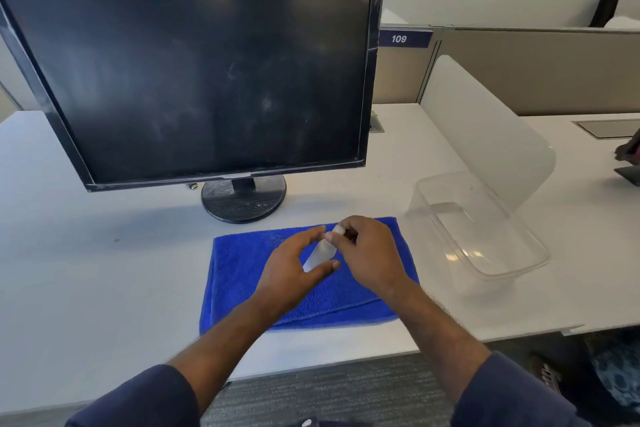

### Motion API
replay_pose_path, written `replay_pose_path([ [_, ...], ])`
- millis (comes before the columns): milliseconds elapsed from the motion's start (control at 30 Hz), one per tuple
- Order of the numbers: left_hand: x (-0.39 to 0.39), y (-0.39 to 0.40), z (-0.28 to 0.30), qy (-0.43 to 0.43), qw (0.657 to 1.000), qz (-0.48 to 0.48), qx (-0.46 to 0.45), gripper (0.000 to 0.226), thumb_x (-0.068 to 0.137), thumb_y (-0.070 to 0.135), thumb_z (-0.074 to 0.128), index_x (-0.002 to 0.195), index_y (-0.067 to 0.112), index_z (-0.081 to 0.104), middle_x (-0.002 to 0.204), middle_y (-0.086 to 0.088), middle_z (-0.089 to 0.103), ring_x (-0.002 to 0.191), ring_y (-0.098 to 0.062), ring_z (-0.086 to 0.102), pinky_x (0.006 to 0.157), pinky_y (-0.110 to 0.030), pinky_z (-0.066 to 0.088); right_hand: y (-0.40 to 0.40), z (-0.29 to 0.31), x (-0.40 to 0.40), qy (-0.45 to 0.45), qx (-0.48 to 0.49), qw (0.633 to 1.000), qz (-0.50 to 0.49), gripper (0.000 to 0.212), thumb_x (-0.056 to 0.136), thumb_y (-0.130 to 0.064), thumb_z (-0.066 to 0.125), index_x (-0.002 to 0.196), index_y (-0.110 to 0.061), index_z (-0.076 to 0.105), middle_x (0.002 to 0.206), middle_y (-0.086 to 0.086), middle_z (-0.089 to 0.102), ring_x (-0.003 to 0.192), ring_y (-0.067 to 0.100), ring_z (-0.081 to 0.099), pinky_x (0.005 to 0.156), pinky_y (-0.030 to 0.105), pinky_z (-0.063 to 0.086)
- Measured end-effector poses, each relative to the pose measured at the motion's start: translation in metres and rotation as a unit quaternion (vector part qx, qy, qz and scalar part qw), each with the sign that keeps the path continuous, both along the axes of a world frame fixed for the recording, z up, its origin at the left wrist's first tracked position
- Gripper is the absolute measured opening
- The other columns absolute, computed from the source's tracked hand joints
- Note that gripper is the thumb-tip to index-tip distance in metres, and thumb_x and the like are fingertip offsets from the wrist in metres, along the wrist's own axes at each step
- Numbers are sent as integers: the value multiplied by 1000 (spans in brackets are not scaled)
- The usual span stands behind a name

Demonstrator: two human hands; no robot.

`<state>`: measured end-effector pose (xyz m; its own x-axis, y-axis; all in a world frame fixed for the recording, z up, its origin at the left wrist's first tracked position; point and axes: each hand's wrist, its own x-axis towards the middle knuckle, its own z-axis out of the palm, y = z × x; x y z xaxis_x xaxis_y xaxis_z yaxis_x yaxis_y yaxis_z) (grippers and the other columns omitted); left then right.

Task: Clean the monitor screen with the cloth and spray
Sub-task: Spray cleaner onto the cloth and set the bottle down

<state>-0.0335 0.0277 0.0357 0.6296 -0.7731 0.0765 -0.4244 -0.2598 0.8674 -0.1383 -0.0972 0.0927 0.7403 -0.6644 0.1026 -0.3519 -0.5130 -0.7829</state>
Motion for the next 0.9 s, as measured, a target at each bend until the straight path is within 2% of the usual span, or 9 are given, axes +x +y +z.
replay_pose_path([
  [100,-3,-4,5,5,1000,7,-17,35,82,47,76,115,52,63,109,27,69,104,9,60,80,-5,44,2,1,0,-12,26,1000,12,15,91,-27,68,83,-15,69,73,-7,66,66,5,60,60,15,45],
  [167,-4,-6,5,4,1000,15,-19,23,84,43,76,104,50,67,102,22,71,97,4,63,75,-10,48,1,1,0,-4,24,999,25,17,92,-27,67,82,-14,69,72,-7,66,66,6,59,59,14,44],
  [233,-4,-7,3,9,1000,13,-19,15,87,37,75,101,35,72,98,15,72,95,-3,65,80,-24,53,0,2,-1,8,18,999,42,19,92,-27,66,77,-14,68,66,-8,63,59,4,54,55,14,41],
  [300,-4,-8,3,14,1000,0,-20,12,89,31,74,101,29,73,95,13,73,93,-7,66,82,-31,55,-3,3,-2,21,11,998,64,23,93,-27,66,75,-12,67,63,-5,61,56,5,49,55,17,39],
  [400,-3,-9,4,23,999,-24,-22,10,91,26,72,96,34,72,89,14,72,87,-8,67,76,-26,54,-8,7,-4,37,-15,994,102,25,93,-27,64,74,-12,67,65,-2,61,58,8,48,57,22,41],
  [500,2,-12,6,25,998,-49,-29,18,92,18,70,94,36,71,83,11,73,82,-9,68,75,-22,53,-14,10,-3,38,-29,989,141,22,94,-25,63,78,-11,67,77,-1,65,73,13,57,70,29,48],
  [600,7,-15,7,34,997,-64,-27,15,93,16,69,99,29,74,86,8,74,85,-8,68,79,-18,52,-23,11,-1,33,-30,985,169,21,94,-23,63,77,-12,66,80,-1,64,78,14,57,75,33,49],
  [733,14,-20,8,43,995,-86,-14,11,94,15,67,102,16,74,87,-2,73,84,-14,67,79,-24,52,-35,12,3,33,-25,978,204,17,94,-21,63,81,-11,69,79,2,66,76,17,60,75,41,51],
  [900,26,-22,-4,47,998,-50,6,4,95,17,67,94,17,71,79,-9,69,65,-9,59,64,-20,49,-58,16,9,-47,24,992,117,10,91,-19,67,88,-11,72,72,6,67,60,6,56,63,34,54],
])
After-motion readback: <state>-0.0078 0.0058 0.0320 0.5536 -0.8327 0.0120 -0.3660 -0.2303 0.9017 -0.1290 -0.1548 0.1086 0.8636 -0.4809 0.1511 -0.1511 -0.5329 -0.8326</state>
